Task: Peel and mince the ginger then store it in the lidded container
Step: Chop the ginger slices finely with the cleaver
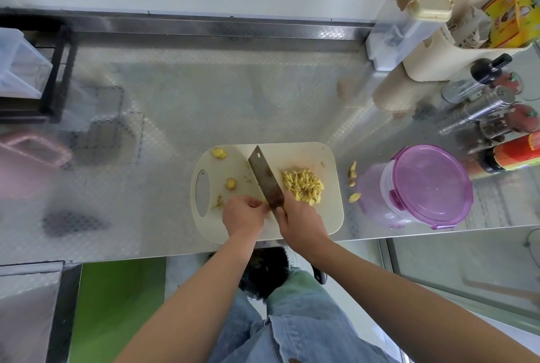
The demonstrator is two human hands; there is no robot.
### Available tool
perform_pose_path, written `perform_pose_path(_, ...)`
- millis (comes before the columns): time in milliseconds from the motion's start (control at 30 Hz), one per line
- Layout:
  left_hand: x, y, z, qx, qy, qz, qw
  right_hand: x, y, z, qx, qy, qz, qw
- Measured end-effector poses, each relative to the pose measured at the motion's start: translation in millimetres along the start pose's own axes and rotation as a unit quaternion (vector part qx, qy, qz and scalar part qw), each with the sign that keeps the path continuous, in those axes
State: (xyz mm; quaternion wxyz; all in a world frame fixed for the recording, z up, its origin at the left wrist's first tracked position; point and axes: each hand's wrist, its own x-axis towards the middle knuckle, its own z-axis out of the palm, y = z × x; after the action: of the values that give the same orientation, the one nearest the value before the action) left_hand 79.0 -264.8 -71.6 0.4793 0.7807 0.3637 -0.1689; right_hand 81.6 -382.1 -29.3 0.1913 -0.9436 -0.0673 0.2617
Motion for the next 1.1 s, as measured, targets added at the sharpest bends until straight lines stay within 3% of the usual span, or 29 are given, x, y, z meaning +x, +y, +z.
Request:
perform_pose_path(300, -2.7, 1.6, -1.9, -0.001, -0.006, 0.006, 1.0, 5.5, -8.0, 5.9, -0.041, -0.008, 0.017, 0.999)
perform_pose_path(600, -5.4, 3.4, -2.0, 0.002, -0.002, -0.004, 1.0, 10.7, -1.5, -1.6, 0.012, 0.031, 0.002, 0.999)
perform_pose_path(1100, -5.7, 4.4, -2.3, 0.015, 0.002, 0.013, 1.0, -5.2, -2.0, -3.1, -0.011, 0.009, -0.006, 1.0)
